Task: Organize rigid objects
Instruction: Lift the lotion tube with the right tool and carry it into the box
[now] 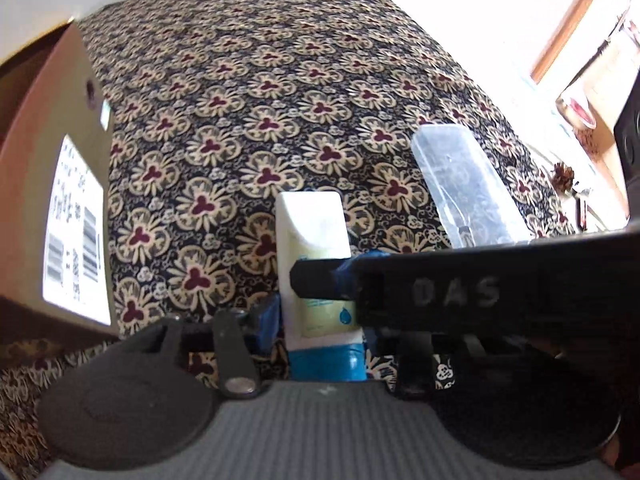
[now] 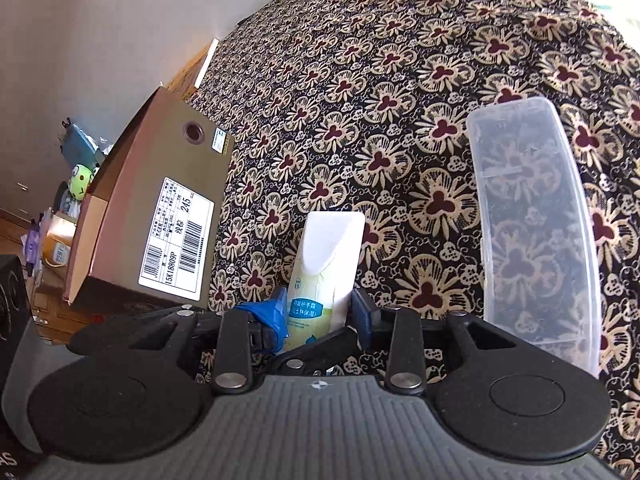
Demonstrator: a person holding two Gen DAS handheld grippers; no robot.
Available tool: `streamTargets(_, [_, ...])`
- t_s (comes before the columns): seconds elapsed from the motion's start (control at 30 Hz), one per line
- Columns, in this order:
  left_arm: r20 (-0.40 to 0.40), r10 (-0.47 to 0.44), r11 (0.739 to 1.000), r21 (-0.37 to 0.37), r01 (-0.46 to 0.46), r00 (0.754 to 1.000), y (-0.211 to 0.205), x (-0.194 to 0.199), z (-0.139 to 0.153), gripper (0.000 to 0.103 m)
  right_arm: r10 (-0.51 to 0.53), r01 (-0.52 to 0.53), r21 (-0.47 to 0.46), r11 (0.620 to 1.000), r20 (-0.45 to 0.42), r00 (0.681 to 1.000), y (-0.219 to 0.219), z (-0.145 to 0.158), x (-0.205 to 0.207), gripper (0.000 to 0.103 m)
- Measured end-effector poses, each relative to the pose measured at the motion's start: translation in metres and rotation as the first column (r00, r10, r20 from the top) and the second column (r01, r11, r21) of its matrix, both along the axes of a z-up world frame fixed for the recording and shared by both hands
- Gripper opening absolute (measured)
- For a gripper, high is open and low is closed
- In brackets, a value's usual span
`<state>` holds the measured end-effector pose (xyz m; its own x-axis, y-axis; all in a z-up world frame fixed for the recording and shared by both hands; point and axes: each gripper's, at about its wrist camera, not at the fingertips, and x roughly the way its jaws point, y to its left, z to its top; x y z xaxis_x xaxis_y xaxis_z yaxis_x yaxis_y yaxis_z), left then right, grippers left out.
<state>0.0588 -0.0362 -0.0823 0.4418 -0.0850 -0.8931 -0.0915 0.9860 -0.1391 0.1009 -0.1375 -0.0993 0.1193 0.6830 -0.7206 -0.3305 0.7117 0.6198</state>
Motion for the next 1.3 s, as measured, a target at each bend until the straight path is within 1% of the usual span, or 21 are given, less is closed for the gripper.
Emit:
streamTargets(0.1, [-0.001,0.026,0.999,-0.043,-0.026,1.000,0.008,-0.005,0.001,0.037,-0.018,0.022,0.055,0.998,-0.064,0.998,-0.007,-0.007,0.001,0.020])
streamTargets(0.2, [0.003,0.045,0.996,-0.076,-0.045,0.999,0.014,-0.011,0.004,0.037,-0.012,0.021,0.089,0.996,-0.102,0.995,-0.011,-0.010,-0.001,0.020])
streamTargets(0.27, [0.004,0.052,0.995,-0.091,-0.051,0.999,0.016,-0.014,0.006,0.037,0.008,0.002,0.093,0.996,-0.104,0.995,-0.010,-0.008,-0.005,0.021])
streamTargets(0.37, [0.009,0.048,0.995,-0.087,-0.047,0.999,0.013,-0.020,0.008,0.037,0.034,-0.024,0.096,0.995,-0.105,0.994,-0.010,-0.005,-0.008,0.020])
streamTargets(0.5, [0.041,0.055,0.994,-0.096,-0.051,0.998,0.020,-0.029,0.022,0.037,0.045,-0.029,0.149,0.988,-0.105,0.993,-0.014,0.003,-0.008,0.017])
streamTargets(0.53, [0.054,0.055,0.994,-0.098,-0.050,0.997,0.021,-0.032,0.028,0.037,0.046,-0.029,0.166,0.986,-0.099,0.994,-0.016,0.008,-0.008,0.017])
streamTargets(0.63, [0.114,0.044,0.996,-0.088,-0.034,0.992,0.025,-0.036,0.051,0.036,0.047,-0.038,0.210,0.977,-0.040,0.998,-0.017,0.032,-0.011,0.016])
streamTargets(0.77, [0.216,0.023,0.997,-0.071,-0.007,0.976,0.038,-0.042,0.088,0.036,0.035,-0.049,0.258,0.965,0.059,0.998,-0.005,0.073,-0.016,0.016])
streamTargets(0.9, [0.310,0.007,0.998,-0.059,0.012,0.951,0.070,-0.044,0.124,0.036,0.025,-0.071,0.279,0.958,0.163,0.986,0.025,0.113,-0.016,0.016])
streamTargets(1.0, [0.357,0.009,0.999,-0.053,0.011,0.934,0.106,-0.046,0.144,0.036,0.038,-0.098,0.280,0.955,0.211,0.977,0.062,0.134,-0.013,0.016])
streamTargets(1.07, [0.371,0.017,0.998,-0.056,0.004,0.928,0.134,-0.046,0.150,0.036,0.063,-0.124,0.267,0.956,0.225,0.972,0.089,0.142,-0.008,0.016])
streamTargets(1.17, [0.358,0.040,0.997,-0.077,-0.014,0.933,0.174,-0.042,0.146,0.036,0.123,-0.172,0.225,0.959,0.214,0.969,0.133,0.139,0.004,0.016])
streamTargets(1.3, [0.297,0.086,0.989,-0.142,-0.045,0.951,0.218,-0.035,0.120,0.035,0.197,-0.219,0.122,0.968,0.172,0.965,0.184,0.123,0.015,0.016])
